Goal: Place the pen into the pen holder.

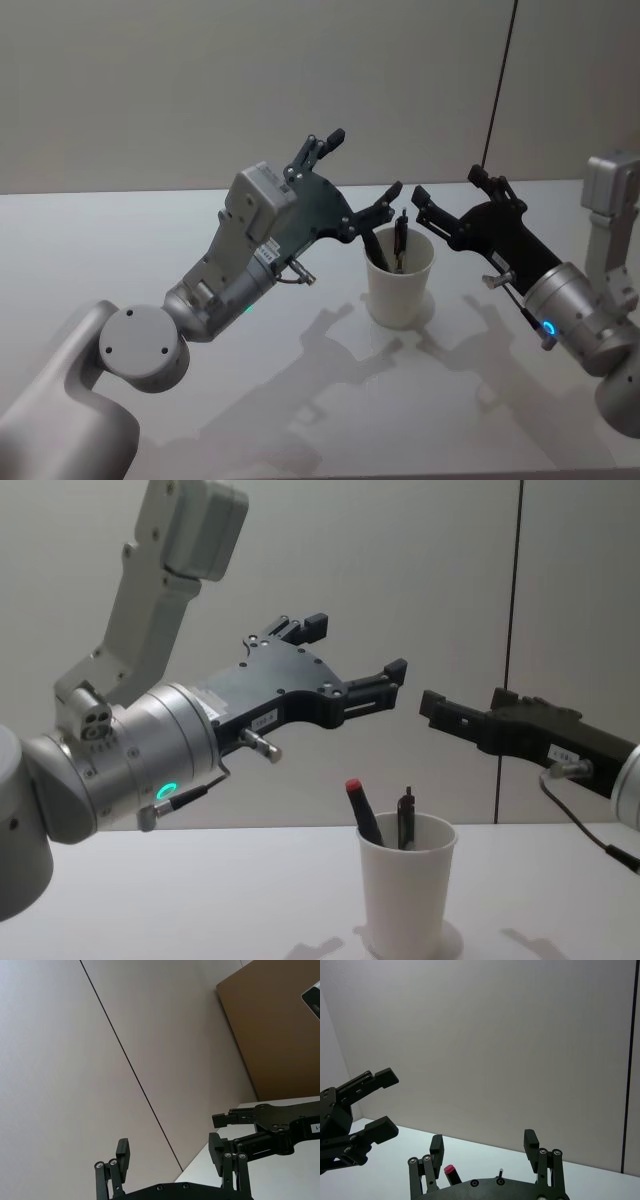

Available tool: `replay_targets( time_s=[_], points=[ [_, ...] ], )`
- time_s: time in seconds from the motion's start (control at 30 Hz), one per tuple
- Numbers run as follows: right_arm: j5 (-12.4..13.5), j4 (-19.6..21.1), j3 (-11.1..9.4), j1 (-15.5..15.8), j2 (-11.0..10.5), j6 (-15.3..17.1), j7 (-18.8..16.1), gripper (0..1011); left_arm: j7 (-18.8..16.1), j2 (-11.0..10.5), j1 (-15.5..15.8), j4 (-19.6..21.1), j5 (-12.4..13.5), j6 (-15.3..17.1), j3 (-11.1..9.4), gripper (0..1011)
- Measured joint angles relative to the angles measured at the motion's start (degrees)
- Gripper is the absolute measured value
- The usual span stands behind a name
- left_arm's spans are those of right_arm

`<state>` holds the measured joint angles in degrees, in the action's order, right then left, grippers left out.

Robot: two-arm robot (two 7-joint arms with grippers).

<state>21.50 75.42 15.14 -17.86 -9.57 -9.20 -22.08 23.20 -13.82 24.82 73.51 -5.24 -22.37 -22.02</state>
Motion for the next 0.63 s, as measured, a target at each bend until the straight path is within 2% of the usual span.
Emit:
replay_targets(
  time_s=[0.63],
  points=[
    [0.0, 0.1, 0.0, 0.0, 0.0, 0.0, 0.0, 1001, 0.0, 0.0, 0.0, 0.0, 0.0, 0.0, 0.0, 1000]
  ],
)
